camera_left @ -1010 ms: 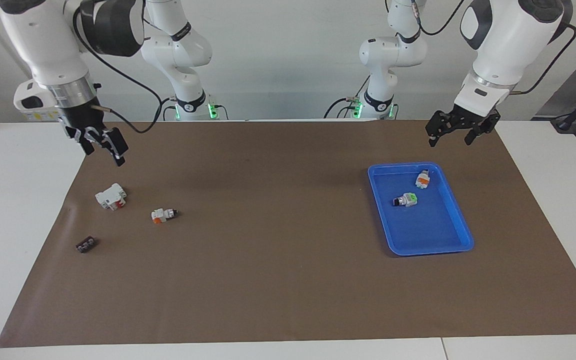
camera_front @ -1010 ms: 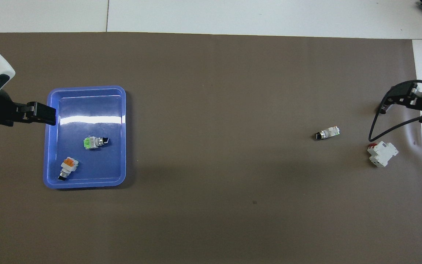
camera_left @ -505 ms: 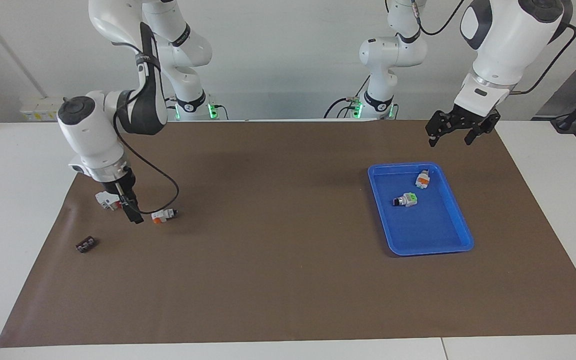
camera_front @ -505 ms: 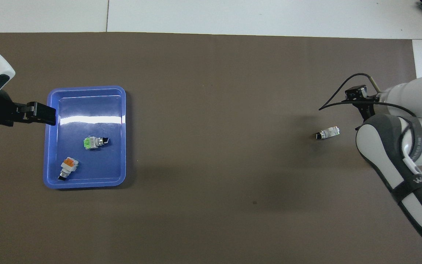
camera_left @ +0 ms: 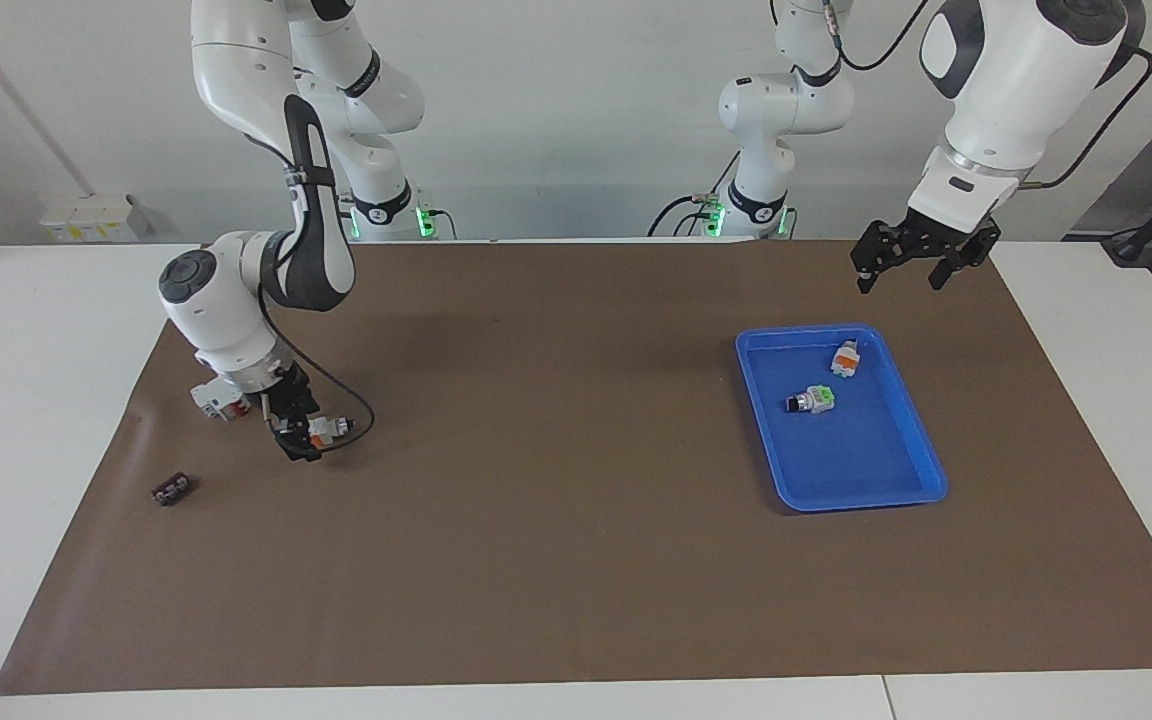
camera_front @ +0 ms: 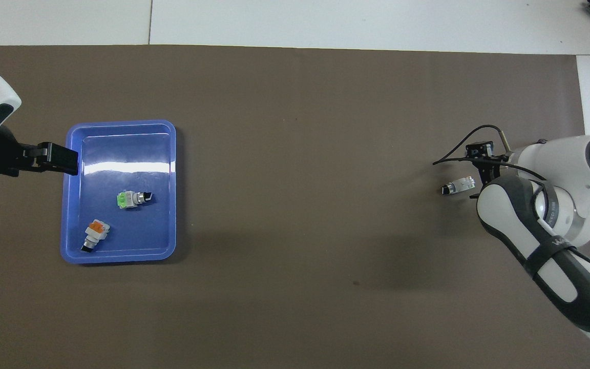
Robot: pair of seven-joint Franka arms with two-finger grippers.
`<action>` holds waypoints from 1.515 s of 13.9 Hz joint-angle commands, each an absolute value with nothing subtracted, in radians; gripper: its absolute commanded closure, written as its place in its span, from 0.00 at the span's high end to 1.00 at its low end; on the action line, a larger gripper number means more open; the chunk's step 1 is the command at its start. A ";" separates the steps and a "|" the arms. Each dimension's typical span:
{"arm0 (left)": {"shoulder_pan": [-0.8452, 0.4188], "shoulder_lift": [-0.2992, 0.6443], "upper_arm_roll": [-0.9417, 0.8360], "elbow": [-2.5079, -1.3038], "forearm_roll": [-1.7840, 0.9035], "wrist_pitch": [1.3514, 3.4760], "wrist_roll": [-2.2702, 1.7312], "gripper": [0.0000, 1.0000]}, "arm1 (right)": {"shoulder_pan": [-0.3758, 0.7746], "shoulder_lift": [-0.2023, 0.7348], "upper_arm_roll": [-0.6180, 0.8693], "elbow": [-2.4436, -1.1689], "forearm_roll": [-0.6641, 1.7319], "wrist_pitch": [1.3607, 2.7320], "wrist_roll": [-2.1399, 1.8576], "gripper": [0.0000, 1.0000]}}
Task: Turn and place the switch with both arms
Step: 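Reach the right gripper down and grasp the small white switch, then lift the switch with the right gripper while the left gripper approaches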
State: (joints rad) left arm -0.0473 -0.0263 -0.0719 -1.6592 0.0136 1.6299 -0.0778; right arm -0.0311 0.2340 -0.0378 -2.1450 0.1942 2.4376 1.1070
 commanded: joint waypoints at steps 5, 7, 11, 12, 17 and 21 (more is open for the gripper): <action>-0.046 -0.058 -0.071 -1.690 0.003 1.640 -0.078 1.00 | -0.029 0.222 -0.034 -2.206 0.219 2.453 1.109 0.95; -0.041 -0.054 -0.069 -1.689 0.003 1.714 -0.075 1.00 | -0.031 0.224 -0.034 -2.204 0.218 2.453 1.098 0.51; -0.040 -0.041 -0.068 -1.664 -0.002 1.737 -0.075 1.00 | -0.012 0.235 -0.026 -2.157 0.218 2.398 1.032 0.00; -0.040 -0.038 -0.067 -1.660 -0.008 1.732 -0.077 1.00 | -0.003 0.233 -0.022 -2.128 0.239 2.363 1.043 0.00; -0.041 0.037 -0.067 -1.540 -0.023 1.662 -0.078 1.00 | 0.096 0.152 0.002 -1.998 0.596 2.154 1.173 0.00; -0.044 0.107 -0.069 -1.468 -0.025 1.624 -0.078 1.00 | 0.244 0.156 0.002 -1.885 0.822 2.166 1.377 0.00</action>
